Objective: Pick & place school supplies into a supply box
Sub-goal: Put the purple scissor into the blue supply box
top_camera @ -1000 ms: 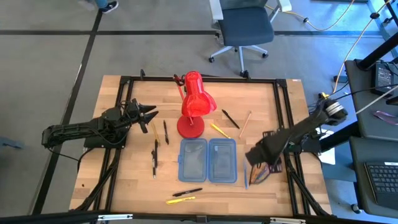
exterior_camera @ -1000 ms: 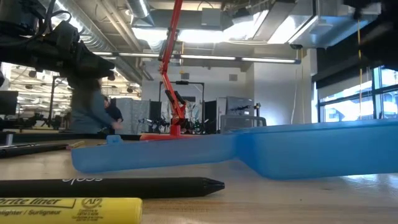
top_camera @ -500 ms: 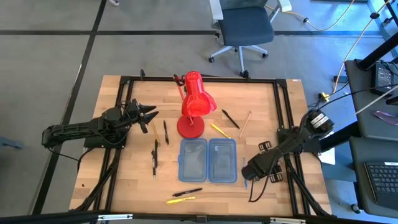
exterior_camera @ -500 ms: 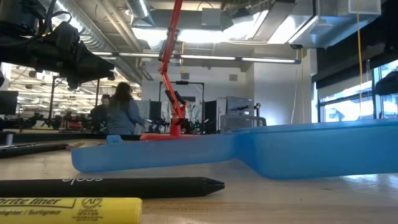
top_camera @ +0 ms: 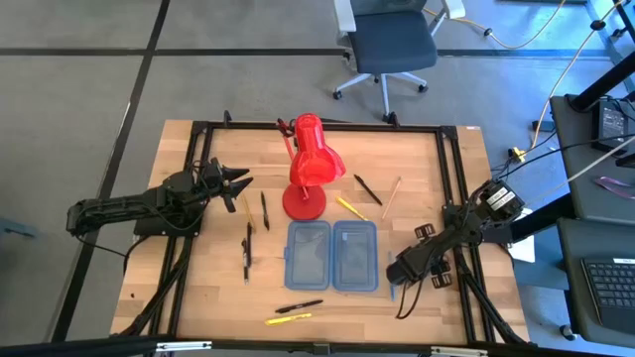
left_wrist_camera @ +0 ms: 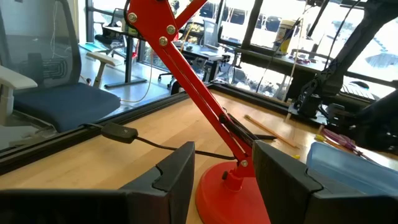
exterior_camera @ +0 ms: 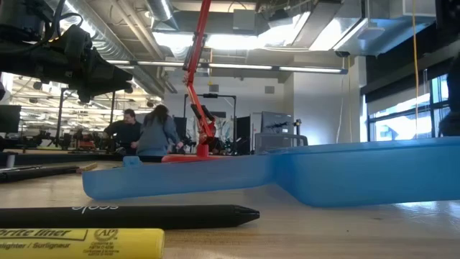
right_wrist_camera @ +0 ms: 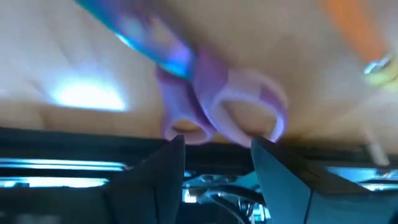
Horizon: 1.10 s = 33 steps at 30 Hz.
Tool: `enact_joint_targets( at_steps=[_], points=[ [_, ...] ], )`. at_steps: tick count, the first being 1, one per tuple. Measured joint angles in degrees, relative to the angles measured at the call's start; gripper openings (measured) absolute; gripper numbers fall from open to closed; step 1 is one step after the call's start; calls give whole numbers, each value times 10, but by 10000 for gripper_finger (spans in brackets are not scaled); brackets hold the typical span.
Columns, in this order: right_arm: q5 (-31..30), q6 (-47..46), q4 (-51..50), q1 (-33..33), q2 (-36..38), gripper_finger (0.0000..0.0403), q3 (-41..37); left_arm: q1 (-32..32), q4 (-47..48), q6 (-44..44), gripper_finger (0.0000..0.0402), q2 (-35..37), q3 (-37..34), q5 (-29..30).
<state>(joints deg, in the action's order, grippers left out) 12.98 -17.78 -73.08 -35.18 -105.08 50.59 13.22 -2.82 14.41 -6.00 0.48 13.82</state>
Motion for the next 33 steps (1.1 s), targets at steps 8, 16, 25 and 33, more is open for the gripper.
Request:
enact_joint_targets(
  at_steps=[8,16,25,33],
  points=[
    [24,3,76,0,1,189,-42,0,0,0,155,0,0,0],
    [22,2,86,0,2,148,-48,0,0,-1,155,0,0,0],
    [20,3,77,0,2,72,-46,0,0,-1,155,0,0,0],
    [13,-10,79,-26,36,72,-48,0,0,13,155,0,0,0]
  ],
)
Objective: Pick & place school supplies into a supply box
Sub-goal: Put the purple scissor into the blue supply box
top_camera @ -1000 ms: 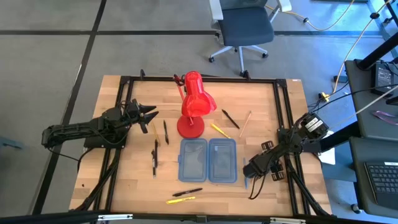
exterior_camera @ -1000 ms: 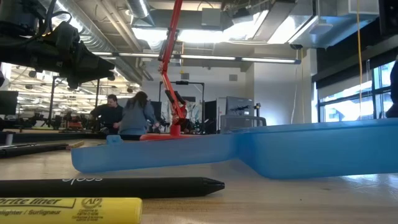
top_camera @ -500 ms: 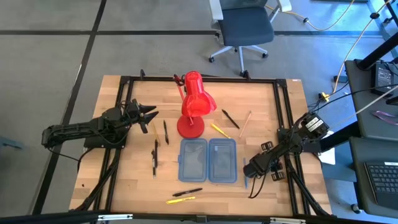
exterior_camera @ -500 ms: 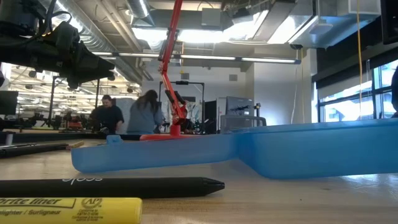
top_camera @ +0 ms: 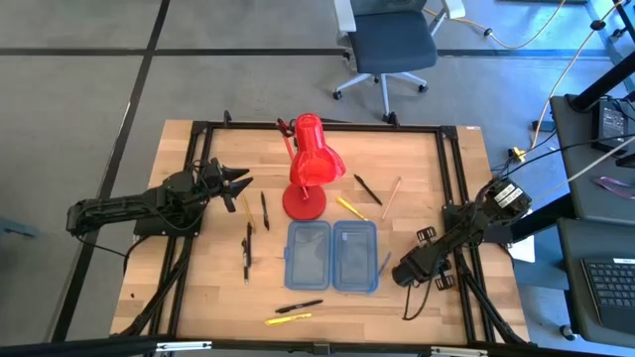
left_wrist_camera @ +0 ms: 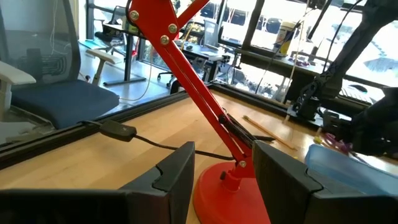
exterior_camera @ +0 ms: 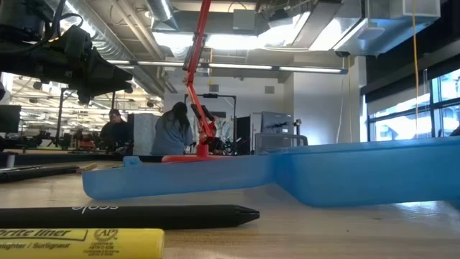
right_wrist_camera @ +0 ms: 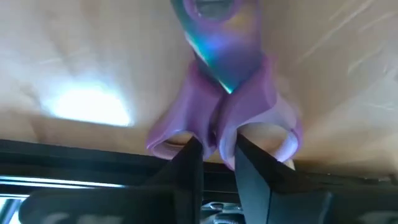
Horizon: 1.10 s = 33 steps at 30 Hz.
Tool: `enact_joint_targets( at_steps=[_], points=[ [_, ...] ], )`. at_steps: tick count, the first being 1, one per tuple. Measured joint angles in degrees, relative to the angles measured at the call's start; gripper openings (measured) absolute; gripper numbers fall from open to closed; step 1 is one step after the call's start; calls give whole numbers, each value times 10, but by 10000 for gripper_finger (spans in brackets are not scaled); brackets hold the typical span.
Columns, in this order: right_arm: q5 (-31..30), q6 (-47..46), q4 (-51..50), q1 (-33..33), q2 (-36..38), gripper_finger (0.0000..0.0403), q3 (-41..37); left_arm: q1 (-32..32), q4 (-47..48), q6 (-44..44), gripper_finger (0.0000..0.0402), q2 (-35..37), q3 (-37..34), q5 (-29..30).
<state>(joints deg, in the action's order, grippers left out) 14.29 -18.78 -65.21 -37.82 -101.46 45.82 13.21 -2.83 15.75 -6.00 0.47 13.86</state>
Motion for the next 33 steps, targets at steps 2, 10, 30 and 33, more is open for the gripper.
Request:
enact_joint_targets(
  at_steps=[2,10,30,33],
  points=[
    [5,-20,-2,-11,15,72,0,0,0,0,155,0,0,0],
    [8,-136,-4,-47,91,73,0,0,-1,1,155,0,0,17],
    [70,-530,278,99,267,73,1,0,-3,32,155,0,0,30],
    [88,-560,381,137,267,76,1,0,-3,32,155,0,0,26]
  ],
)
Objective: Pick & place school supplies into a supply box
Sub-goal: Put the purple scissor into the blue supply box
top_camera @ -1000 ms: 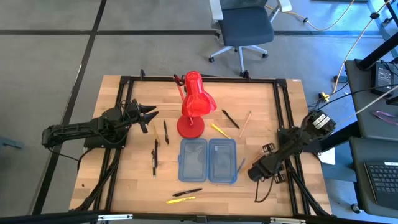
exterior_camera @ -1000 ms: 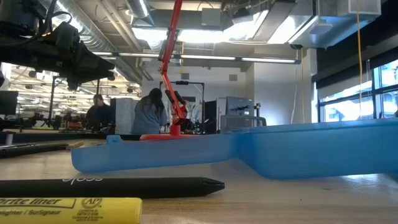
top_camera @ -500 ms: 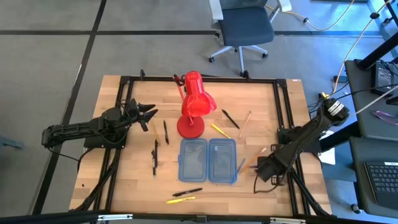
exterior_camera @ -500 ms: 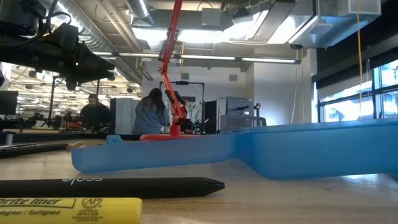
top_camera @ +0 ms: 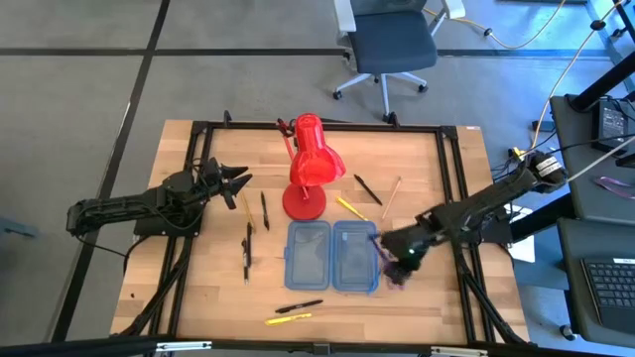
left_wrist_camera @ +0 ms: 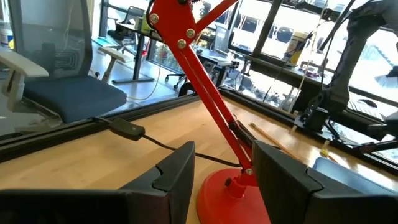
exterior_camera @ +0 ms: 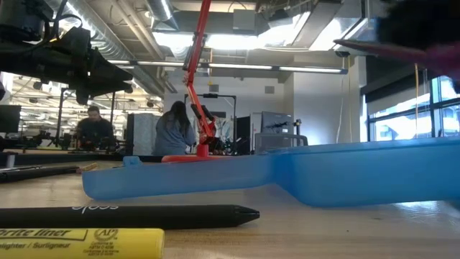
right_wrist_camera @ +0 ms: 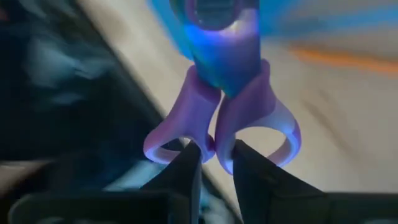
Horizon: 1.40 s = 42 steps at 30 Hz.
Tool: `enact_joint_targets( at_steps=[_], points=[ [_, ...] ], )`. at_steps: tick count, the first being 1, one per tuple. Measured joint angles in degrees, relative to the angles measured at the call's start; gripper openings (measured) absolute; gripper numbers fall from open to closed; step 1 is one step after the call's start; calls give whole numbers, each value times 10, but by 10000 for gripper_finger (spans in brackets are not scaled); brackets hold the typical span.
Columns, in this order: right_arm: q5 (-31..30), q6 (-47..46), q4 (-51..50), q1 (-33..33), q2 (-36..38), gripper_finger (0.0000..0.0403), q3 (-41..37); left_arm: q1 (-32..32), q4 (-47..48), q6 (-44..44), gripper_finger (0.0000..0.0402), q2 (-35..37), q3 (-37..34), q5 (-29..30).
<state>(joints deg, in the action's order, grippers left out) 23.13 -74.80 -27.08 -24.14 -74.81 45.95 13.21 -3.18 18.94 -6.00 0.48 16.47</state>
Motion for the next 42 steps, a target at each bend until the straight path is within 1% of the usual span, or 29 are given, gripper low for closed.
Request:
enact_joint_targets(
  at_steps=[4,7,12,18,23,38,42],
  points=[
    [5,-58,102,48,0,75,0,0,0,0,155,0,0,0],
    [-16,-90,157,80,-10,73,0,0,0,-1,155,0,0,0],
    [-20,-95,211,110,-52,75,0,0,0,-2,155,0,0,0],
    [38,-151,221,113,-118,76,0,0,0,-20,155,0,0,1],
    [86,-187,227,113,-158,77,0,0,0,-47,155,0,0,1],
    [144,-201,226,139,-222,78,0,0,0,-72,155,0,0,0],
    [145,-196,226,143,-234,78,0,0,0,-73,155,0,0,0]
  ],
)
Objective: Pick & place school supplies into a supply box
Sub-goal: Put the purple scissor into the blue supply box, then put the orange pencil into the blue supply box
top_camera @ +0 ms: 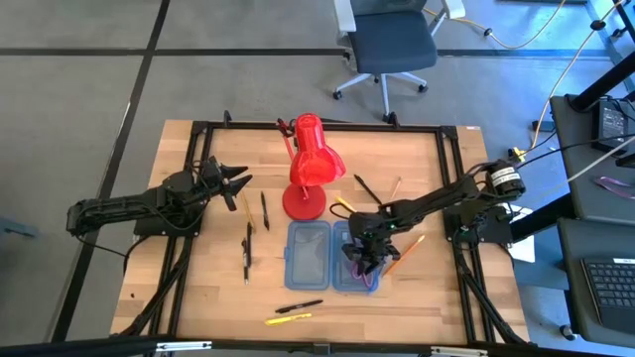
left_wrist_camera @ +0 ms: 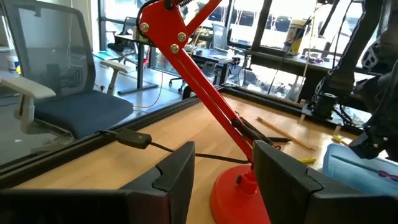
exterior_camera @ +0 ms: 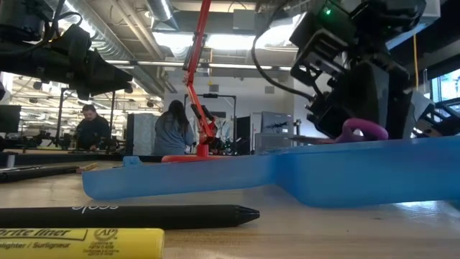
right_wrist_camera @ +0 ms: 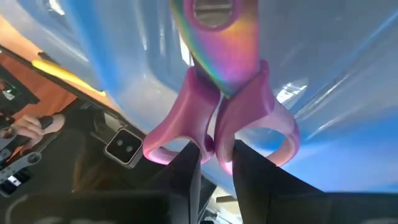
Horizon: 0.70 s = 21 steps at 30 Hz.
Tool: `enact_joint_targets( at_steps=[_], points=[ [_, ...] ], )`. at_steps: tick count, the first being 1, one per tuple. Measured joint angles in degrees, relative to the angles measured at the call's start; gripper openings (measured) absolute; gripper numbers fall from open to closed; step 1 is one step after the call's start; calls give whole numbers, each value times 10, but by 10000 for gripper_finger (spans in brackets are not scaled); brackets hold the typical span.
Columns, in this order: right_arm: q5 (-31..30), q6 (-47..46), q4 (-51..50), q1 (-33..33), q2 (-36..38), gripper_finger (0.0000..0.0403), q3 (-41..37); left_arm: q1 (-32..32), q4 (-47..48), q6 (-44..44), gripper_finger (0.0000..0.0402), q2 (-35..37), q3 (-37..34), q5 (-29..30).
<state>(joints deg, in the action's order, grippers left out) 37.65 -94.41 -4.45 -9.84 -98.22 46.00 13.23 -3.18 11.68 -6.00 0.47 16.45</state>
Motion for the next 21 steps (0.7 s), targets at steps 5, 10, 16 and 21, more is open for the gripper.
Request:
enact_joint_targets(
  at_steps=[5,10,16,21],
  points=[
    [0,1,2,0,0,82,0,0,0,0,155,0,0,0],
    [4,5,6,0,0,106,0,0,0,0,155,0,0,0],
    [15,45,6,0,0,141,0,0,0,0,155,0,0,0],
    [11,91,5,4,5,154,0,0,0,-1,155,0,0,0]
  ],
)
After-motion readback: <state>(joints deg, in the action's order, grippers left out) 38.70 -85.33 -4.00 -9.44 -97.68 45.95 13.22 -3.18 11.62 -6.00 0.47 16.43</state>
